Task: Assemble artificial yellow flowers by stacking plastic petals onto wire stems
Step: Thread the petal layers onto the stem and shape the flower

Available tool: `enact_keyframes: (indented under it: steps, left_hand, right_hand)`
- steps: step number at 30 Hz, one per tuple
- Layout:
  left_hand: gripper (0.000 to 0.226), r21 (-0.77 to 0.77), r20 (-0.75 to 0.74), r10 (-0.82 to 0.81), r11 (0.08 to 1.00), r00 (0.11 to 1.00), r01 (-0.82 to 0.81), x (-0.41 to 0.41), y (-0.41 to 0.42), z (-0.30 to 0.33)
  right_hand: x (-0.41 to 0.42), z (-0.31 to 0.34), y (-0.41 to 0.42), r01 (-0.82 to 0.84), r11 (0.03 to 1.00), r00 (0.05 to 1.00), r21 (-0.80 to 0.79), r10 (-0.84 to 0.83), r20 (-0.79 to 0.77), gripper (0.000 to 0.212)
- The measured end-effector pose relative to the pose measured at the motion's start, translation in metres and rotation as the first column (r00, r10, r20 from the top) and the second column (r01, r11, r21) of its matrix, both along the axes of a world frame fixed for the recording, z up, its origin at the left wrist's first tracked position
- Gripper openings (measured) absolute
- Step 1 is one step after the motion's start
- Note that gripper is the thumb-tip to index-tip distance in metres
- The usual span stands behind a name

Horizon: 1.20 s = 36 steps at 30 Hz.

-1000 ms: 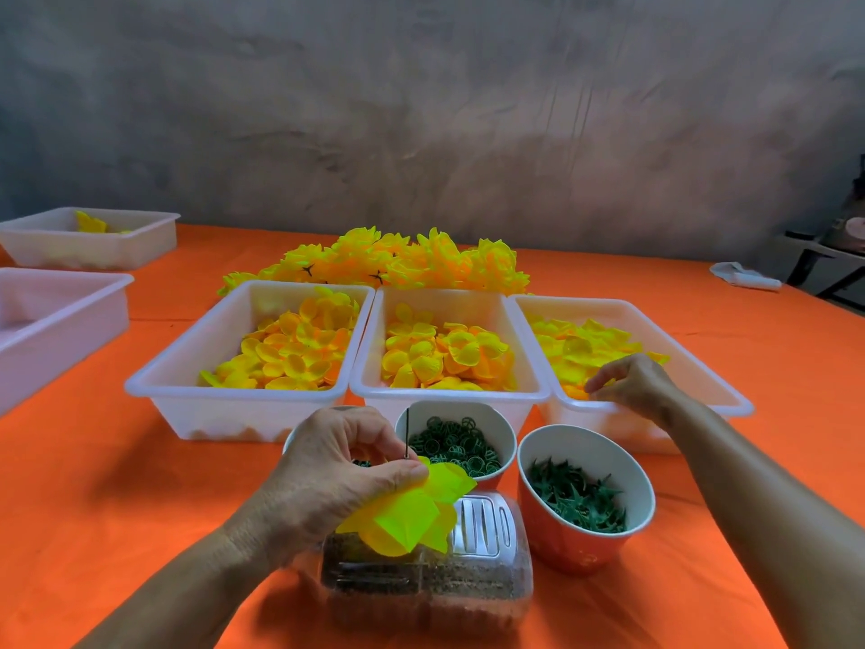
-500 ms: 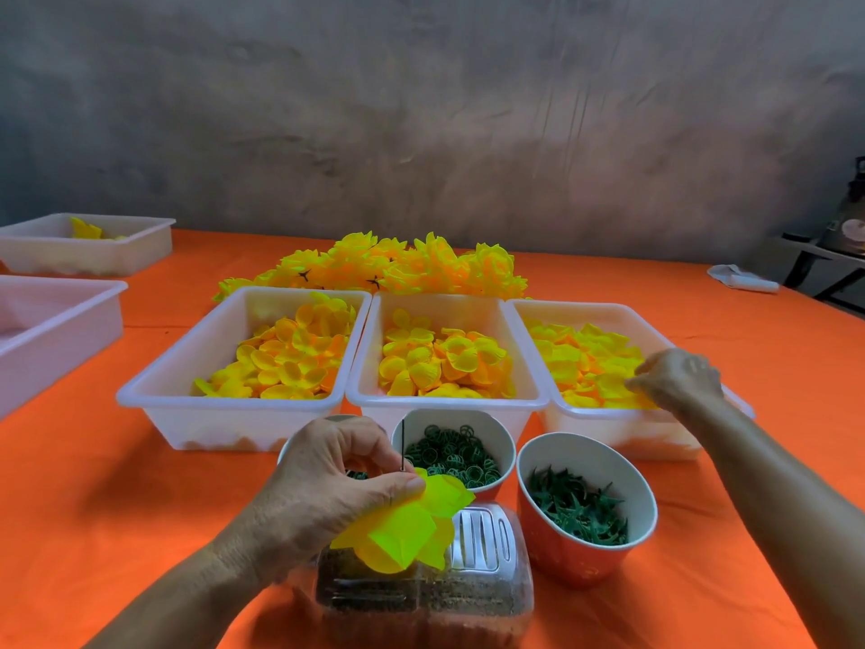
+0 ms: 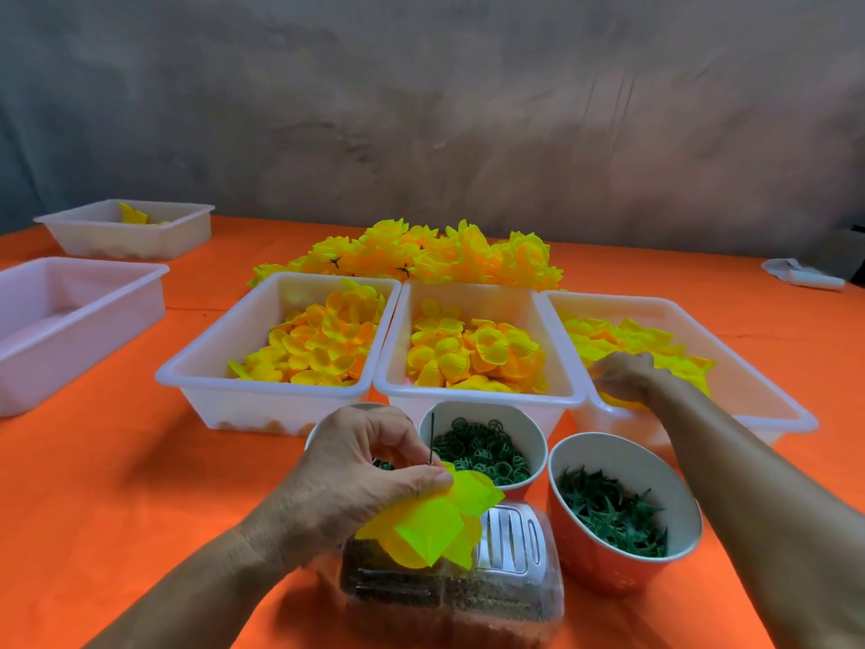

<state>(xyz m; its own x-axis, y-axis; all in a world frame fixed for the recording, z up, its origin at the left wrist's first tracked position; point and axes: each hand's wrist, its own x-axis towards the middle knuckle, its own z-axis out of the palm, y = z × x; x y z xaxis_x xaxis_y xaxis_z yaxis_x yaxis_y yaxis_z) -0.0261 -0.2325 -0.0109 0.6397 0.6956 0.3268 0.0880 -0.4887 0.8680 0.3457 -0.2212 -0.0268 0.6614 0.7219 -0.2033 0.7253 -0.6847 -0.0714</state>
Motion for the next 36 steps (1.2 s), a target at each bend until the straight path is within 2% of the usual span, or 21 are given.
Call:
enact_keyframes:
  steps: [3,6,8,10,12,14,16,17,19,22,25,26,28,30,33,34,36]
  left_hand:
    - [0.014,0.012,-0.003,0.011,1.0,1.0,-0.011,0.001,0.001,-0.001]
    - [0.015,0.027,-0.01,0.02,0.999,1.0,-0.02,0.0,0.0,-0.001]
    - [0.018,0.039,-0.016,0.026,0.999,1.0,-0.025,-0.001,0.0,-0.001]
    - [0.02,0.048,-0.021,0.03,0.998,0.999,-0.029,0.0,0.0,-0.002]
    - [0.022,0.057,-0.019,0.042,0.998,0.999,-0.041,0.0,0.0,-0.001]
    - [0.022,0.062,-0.017,0.056,0.997,0.998,-0.054,0.0,0.001,-0.002]
    - [0.02,0.067,-0.012,0.053,0.996,0.998,-0.053,-0.001,0.001,-0.002]
    - [0.018,0.073,-0.007,0.054,0.996,0.999,-0.053,-0.001,0.001,-0.003]
    - [0.014,0.078,0.005,0.054,0.996,0.999,-0.054,0.0,0.0,-0.003]
    - [0.016,0.061,0.019,0.029,0.998,0.999,-0.03,0.0,0.0,-0.004]
    - [0.026,0.055,0.016,0.025,0.998,1.0,-0.026,0.0,0.0,-0.005]
    - [0.026,0.05,0.016,0.024,0.998,1.0,-0.024,-0.001,0.0,-0.005]
    - [0.025,0.046,0.016,0.023,0.999,1.0,-0.024,-0.001,-0.001,-0.004]
    - [0.025,0.044,0.013,0.023,0.999,1.0,-0.023,-0.001,-0.002,-0.004]
    - [0.023,0.034,0.014,0.019,0.999,1.0,-0.019,-0.002,-0.002,-0.003]
    - [0.022,0.033,0.013,0.015,0.999,1.0,-0.015,-0.002,-0.002,-0.003]
    - [0.02,0.028,0.018,0.005,1.0,1.0,-0.006,-0.002,-0.002,-0.004]
  right_hand:
    - [0.002,0.001,-0.003,0.014,0.974,0.997,0.225,0.004,-0.077,0.025]
    - [0.001,0.006,-0.007,0.1,0.843,0.99,0.528,-0.031,-0.139,0.019]
    - [0.0,0.007,-0.01,0.136,0.798,0.988,0.586,-0.07,-0.134,0.02]
    - [0.001,0.006,-0.01,0.137,0.812,0.99,0.568,-0.098,-0.099,0.027]
    - [0.002,0.006,-0.007,0.047,0.872,0.998,0.487,-0.06,0.011,0.039]
    - [-0.002,0.004,-0.002,-0.099,0.951,0.991,0.292,0.066,0.119,0.055]
    - [-0.005,-0.002,0.006,-0.171,0.982,0.982,0.085,0.162,0.101,0.063]
    - [-0.005,-0.005,0.01,-0.173,0.985,0.983,0.028,0.171,0.062,0.059]
    - [-0.005,-0.01,0.013,-0.164,0.985,0.986,0.061,0.165,-0.018,0.042]
    - [-0.006,-0.009,0.012,-0.223,0.958,0.974,0.182,0.21,0.086,0.017]
    - [-0.004,-0.007,0.008,-0.18,0.953,0.98,0.245,0.152,0.13,0.02]
    - [-0.005,-0.006,0.007,-0.147,0.942,0.984,0.302,0.11,0.138,0.016]
    - [-0.003,-0.004,0.01,-0.084,0.904,0.975,0.42,-0.011,0.22,0.024]
    - [-0.002,-0.005,0.009,-0.081,0.943,0.957,0.322,-0.017,0.289,0.031]
    - [-0.003,-0.006,0.008,-0.102,0.991,0.991,0.089,0.094,0.091,0.054]
    - [-0.004,-0.007,0.01,-0.135,0.99,0.989,0.043,0.132,0.059,0.052]
    - [-0.008,-0.007,0.012,-0.162,0.986,0.983,0.044,0.157,0.099,0.021]
